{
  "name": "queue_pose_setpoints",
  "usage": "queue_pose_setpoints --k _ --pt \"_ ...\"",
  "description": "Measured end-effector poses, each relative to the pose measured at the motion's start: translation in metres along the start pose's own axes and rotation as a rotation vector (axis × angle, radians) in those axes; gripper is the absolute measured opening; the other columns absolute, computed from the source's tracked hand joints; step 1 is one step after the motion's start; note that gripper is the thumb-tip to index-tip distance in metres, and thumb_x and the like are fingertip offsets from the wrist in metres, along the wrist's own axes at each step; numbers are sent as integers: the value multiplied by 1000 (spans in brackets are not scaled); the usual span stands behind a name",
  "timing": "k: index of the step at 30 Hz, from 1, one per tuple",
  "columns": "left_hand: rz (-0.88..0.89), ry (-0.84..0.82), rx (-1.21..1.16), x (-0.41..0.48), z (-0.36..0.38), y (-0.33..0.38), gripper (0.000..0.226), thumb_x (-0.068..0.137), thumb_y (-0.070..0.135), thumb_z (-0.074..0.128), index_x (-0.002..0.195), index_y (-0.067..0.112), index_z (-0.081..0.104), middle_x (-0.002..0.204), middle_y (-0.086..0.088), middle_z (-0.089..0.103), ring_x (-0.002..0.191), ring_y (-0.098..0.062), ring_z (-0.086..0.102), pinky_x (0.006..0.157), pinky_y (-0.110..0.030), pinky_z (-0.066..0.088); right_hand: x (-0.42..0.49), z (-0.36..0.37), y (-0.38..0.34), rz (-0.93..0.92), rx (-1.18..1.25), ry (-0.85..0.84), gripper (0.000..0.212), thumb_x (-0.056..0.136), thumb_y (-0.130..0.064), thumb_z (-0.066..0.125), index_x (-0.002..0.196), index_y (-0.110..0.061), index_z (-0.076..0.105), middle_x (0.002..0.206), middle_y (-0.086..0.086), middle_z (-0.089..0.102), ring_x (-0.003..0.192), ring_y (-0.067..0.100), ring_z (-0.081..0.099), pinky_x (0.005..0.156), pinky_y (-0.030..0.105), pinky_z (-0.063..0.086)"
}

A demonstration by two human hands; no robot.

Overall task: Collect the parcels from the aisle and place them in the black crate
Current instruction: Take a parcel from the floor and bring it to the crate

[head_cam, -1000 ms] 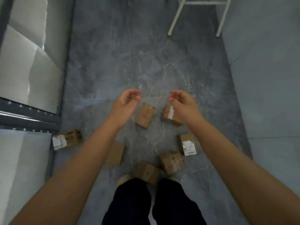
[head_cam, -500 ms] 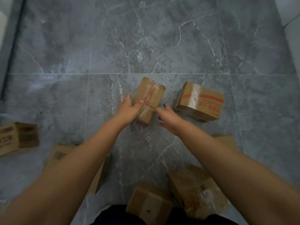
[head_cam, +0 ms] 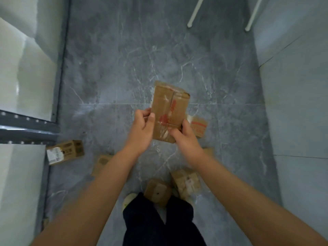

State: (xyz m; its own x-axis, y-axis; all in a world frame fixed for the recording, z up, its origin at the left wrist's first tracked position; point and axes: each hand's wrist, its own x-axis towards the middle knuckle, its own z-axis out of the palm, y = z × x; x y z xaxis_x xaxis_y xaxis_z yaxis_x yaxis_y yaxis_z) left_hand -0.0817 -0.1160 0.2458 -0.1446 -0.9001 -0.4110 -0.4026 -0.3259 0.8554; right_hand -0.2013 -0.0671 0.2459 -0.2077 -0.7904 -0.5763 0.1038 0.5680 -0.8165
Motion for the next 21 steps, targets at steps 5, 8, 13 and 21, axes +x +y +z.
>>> queue_pose_setpoints --k 5,8,13,21 --pt "199 -9 -43 -76 -73 165 12 101 16 35 103 11 46 90 16 51 75 22 52 69 2 38 -106 -26 -168 -194 92 21 38 94 -6 49 126 -26 47 112 -11 62 107 6 60 93 29 51" --pt "287 -12 -84 -113 -115 254 7 96 17 48 101 20 52 95 17 57 80 19 56 75 -6 42 -163 -37 -248 -265 195 21 35 91 -15 49 122 -28 51 116 -8 63 108 11 60 87 33 53" --pt "411 -18 -48 -165 -158 359 90 60 51 77 135 27 35 136 8 41 116 -1 46 92 -11 39 -237 -37 -328 -358 316 -29 38 73 -30 56 110 -34 53 107 -13 66 104 10 61 82 35 51" --pt "603 -82 -108 -233 -186 452 48 72 33 77 113 28 53 103 18 66 88 8 64 70 -16 55 -314 -32 -401 -686 262 -56 108 57 -39 78 140 -43 10 144 -5 41 128 14 48 101 45 46"
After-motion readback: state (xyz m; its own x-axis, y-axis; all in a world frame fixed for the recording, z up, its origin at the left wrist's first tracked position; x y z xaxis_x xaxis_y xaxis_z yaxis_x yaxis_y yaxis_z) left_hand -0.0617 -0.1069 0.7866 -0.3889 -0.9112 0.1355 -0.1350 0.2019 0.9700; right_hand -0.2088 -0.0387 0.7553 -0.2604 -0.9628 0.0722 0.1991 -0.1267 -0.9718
